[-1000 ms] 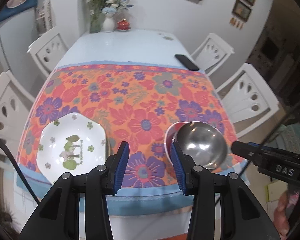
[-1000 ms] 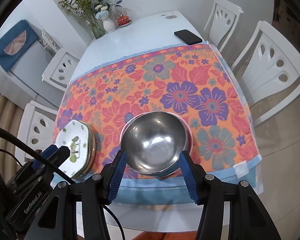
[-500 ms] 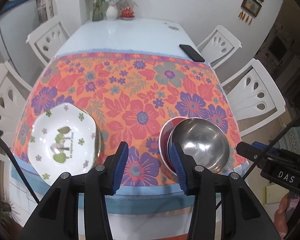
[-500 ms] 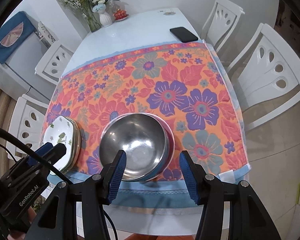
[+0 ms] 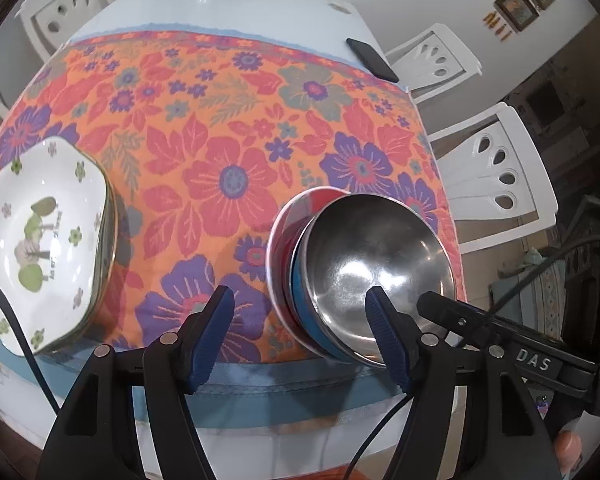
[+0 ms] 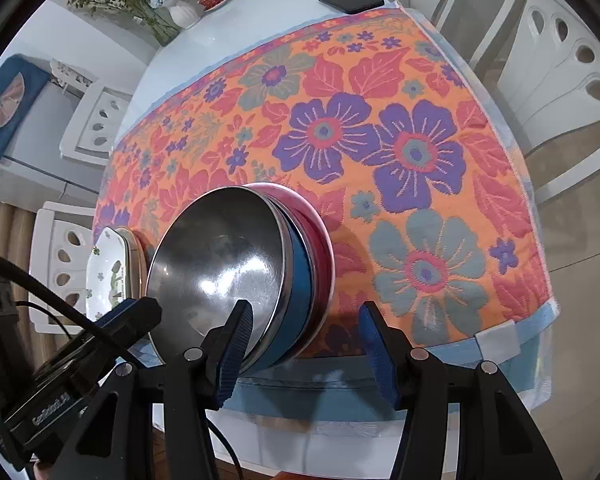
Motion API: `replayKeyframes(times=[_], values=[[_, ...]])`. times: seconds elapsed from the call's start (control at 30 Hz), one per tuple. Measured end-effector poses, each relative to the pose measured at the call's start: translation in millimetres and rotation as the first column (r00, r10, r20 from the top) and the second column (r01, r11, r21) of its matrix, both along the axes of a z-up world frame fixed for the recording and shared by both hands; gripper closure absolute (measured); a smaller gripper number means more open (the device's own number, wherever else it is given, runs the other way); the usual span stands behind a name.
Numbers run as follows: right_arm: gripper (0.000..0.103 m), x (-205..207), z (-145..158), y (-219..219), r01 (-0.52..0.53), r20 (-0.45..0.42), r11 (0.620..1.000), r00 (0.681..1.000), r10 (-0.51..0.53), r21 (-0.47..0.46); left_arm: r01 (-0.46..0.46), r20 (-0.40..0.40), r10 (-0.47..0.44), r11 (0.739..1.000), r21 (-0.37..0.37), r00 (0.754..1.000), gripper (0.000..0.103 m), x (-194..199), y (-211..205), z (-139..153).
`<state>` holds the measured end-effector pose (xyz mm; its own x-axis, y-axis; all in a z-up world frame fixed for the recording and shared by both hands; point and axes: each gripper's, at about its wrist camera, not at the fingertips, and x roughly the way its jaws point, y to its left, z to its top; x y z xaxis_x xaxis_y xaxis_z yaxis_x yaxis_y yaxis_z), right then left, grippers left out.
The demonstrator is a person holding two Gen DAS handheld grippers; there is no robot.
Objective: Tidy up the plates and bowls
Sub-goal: 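Grasp the rim of the nested bowl stack with both grippers, then lift the nested bowls and carry them toward the plate stack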
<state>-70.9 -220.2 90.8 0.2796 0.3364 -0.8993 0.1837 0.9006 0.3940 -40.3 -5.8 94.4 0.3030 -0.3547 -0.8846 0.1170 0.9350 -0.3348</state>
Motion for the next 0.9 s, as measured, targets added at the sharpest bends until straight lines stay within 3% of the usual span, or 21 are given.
replayKeyframes(times=[0.17, 0.3, 0.5, 0.67, 0.9], values=[[0.05, -12.4, -7.9, 6.0, -0.014, 0.037, 0.999, 0.999, 0.012, 0.033, 0.0, -0.014, 0.0, 1.0, 0.009, 1.0, 0.037, -3.9, -1.0, -11.0], [0.05, -12.9, -16.0, 17.3, -0.048, 0.044, 0.999, 0.998, 0.049, -0.021, 0.002, -0.029, -0.001, 1.0, 0.023, 1.0, 0.037, -3.8, -4.8, -18.9], [0.05, -3.9, -4.2, 13.2, -0.051, 0.08, 0.999, 0.995, 0.051, -0.001, -0.022, -0.01, 0.022, 1.0, -0.001, 1.0, 0.037, 2.0, -2.4, -13.6], [0.05, 13.2, -19.2, 4.0, -0.037, 0.019, 0.995, 0.999, 0.035, 0.097, -0.008, -0.029, 0.006, 0.999, -0.053, 1.0, 0.037, 16.8, -7.8, -23.8], [0.05, 30.6, -50.9, -2.7, -0.009, -0.058, 0.983, 0.998, 0.02, 0.184, -0.067, -0.089, 0.057, 0.99, -0.121, 0.994, 0.04, 29.8, -8.4, -48.1]])
